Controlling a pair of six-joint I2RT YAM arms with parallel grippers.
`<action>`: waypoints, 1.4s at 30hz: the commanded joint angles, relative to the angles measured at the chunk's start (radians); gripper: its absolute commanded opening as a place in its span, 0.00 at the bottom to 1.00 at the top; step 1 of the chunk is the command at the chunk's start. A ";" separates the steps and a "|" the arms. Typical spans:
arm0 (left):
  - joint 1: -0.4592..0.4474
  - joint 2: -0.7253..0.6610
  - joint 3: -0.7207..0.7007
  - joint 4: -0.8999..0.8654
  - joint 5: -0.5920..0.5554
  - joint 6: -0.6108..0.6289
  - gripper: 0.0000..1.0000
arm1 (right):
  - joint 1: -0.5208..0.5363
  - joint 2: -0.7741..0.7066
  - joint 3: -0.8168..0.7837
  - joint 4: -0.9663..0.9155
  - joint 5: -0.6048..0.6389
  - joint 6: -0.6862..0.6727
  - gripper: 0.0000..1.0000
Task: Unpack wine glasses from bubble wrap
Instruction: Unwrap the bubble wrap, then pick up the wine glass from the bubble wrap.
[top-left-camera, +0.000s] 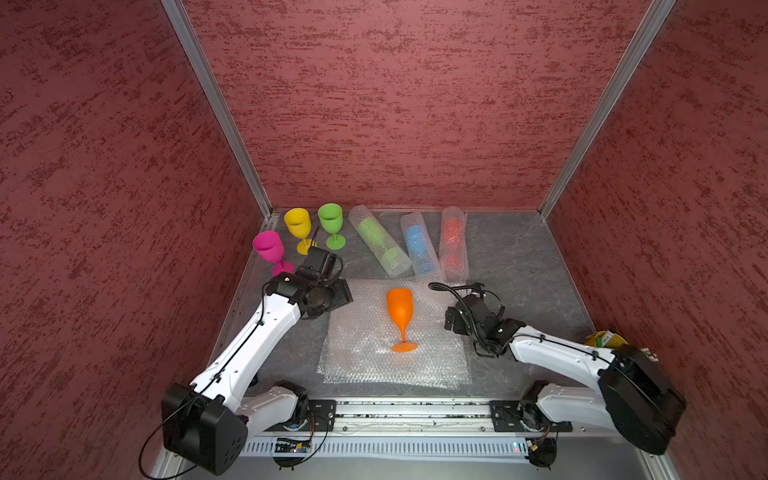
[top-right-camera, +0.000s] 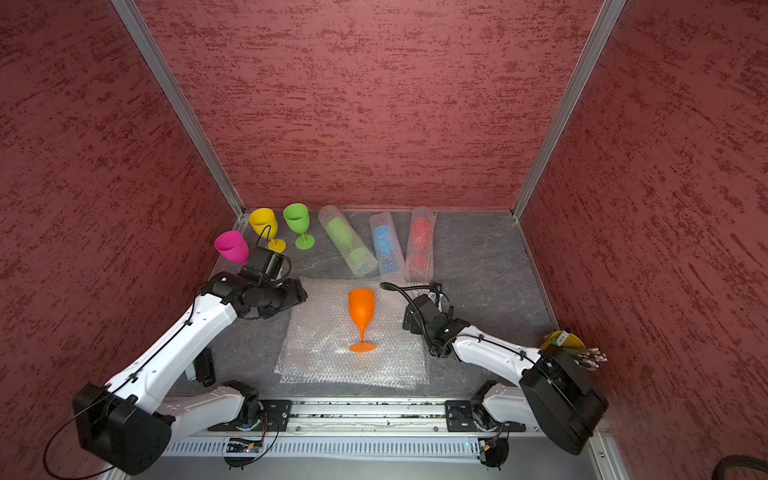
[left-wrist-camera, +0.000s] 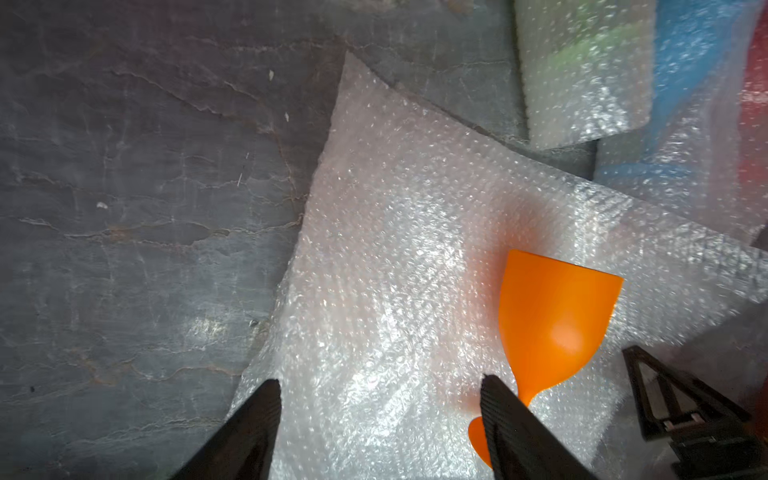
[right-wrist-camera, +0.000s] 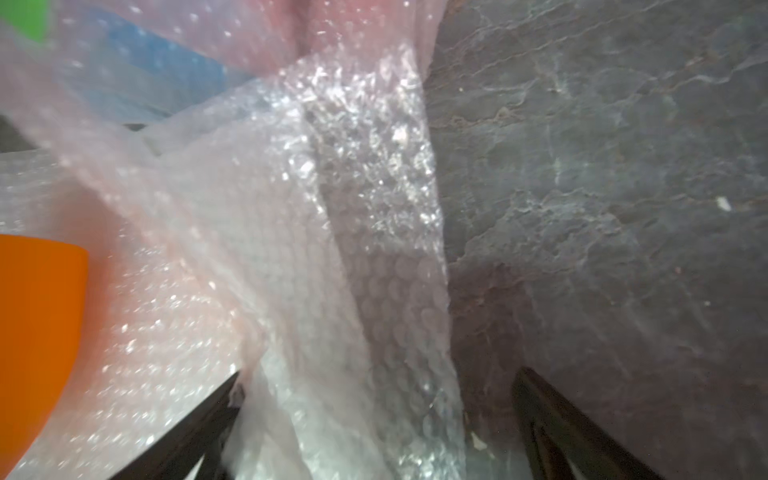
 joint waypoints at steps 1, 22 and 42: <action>-0.081 -0.005 0.052 -0.039 -0.057 0.048 0.77 | -0.029 0.026 0.025 0.051 -0.100 -0.064 0.92; -0.160 0.053 -0.022 0.111 0.073 -0.009 0.79 | -0.049 0.103 0.072 -0.061 0.061 -0.116 0.15; -0.253 0.654 0.444 -0.097 0.276 0.004 1.00 | -0.068 -0.157 0.185 -0.173 0.021 -0.070 0.97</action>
